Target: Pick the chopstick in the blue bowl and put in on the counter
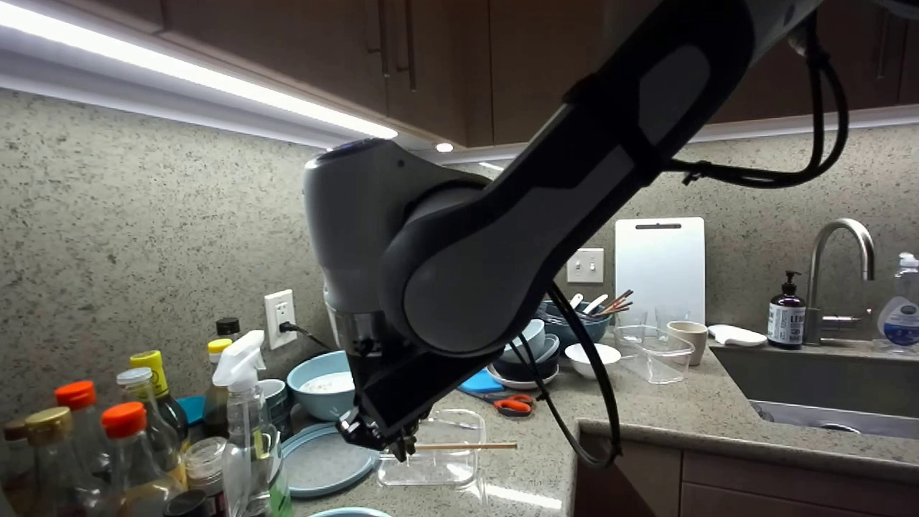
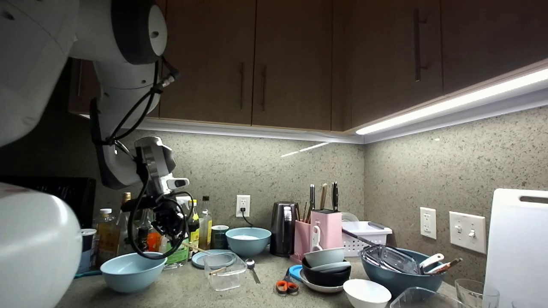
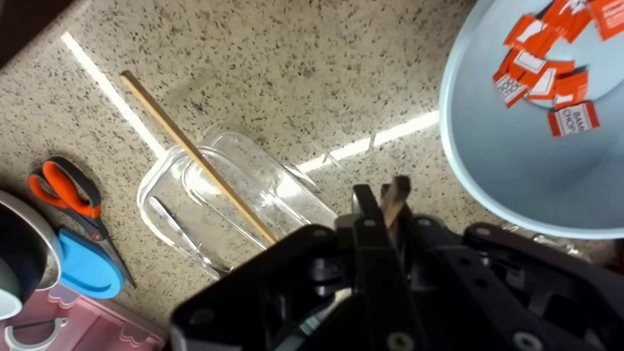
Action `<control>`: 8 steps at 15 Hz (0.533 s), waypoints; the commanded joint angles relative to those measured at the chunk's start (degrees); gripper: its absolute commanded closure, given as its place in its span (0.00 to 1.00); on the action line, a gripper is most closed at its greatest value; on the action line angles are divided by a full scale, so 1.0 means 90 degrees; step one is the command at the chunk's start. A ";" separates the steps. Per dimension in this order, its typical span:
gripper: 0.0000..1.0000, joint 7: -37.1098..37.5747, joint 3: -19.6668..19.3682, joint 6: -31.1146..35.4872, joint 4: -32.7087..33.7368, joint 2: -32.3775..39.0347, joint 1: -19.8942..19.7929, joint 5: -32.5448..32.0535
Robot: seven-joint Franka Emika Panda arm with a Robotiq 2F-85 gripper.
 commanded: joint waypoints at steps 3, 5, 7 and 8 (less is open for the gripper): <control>0.92 0.1056 -0.0032 0.0927 -0.0896 -0.0687 0.0184 -0.1454; 0.92 0.1830 -0.0024 0.1162 -0.1079 -0.0931 0.0195 -0.2401; 0.92 0.2608 0.0081 0.1180 -0.1190 -0.1144 0.0112 -0.3338; 0.92 0.2969 0.0155 0.1142 -0.1231 -0.1249 0.0043 -0.3725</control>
